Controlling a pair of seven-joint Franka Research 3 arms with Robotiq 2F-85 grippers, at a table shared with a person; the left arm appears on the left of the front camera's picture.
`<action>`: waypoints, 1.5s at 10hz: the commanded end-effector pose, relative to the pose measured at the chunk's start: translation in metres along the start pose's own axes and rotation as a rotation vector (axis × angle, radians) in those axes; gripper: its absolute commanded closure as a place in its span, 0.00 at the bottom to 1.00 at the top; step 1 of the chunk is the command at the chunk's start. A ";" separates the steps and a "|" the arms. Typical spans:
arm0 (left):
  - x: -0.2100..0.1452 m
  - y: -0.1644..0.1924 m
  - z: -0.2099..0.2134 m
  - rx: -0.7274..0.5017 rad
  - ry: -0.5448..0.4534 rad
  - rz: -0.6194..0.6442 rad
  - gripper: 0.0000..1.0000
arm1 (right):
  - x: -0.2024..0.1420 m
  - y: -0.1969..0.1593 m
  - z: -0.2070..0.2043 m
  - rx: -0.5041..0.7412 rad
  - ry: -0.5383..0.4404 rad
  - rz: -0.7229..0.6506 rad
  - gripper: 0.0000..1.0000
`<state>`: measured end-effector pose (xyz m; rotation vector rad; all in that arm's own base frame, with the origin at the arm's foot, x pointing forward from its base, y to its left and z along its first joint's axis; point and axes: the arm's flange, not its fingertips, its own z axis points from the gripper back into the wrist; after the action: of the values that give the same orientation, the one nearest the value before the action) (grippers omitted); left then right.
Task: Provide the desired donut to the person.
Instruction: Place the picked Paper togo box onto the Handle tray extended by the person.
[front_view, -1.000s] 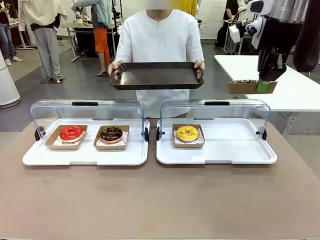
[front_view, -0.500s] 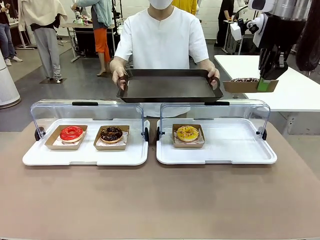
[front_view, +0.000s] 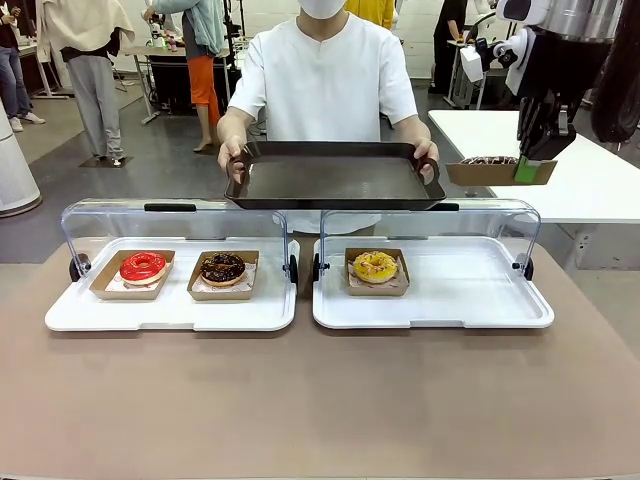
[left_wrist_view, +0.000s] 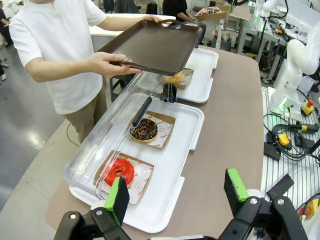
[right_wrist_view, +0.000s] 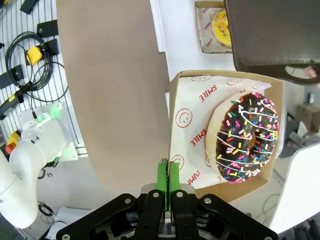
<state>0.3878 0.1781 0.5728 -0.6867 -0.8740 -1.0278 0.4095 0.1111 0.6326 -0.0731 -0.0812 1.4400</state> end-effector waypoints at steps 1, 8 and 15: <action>0.001 -0.001 0.001 -0.003 -0.002 -0.002 0.00 | 0.000 0.003 -0.002 0.000 0.005 -0.012 1.00; 0.001 -0.001 0.001 -0.003 -0.002 -0.002 0.00 | 0.000 0.003 -0.002 0.000 0.005 -0.012 1.00; 0.001 -0.001 0.001 -0.003 -0.002 -0.002 0.00 | 0.086 -0.027 0.048 -0.163 -0.046 0.060 0.98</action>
<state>0.3879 0.1780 0.5729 -0.6866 -0.8740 -1.0282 0.4248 0.1772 0.6859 -0.1440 -0.2304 1.4858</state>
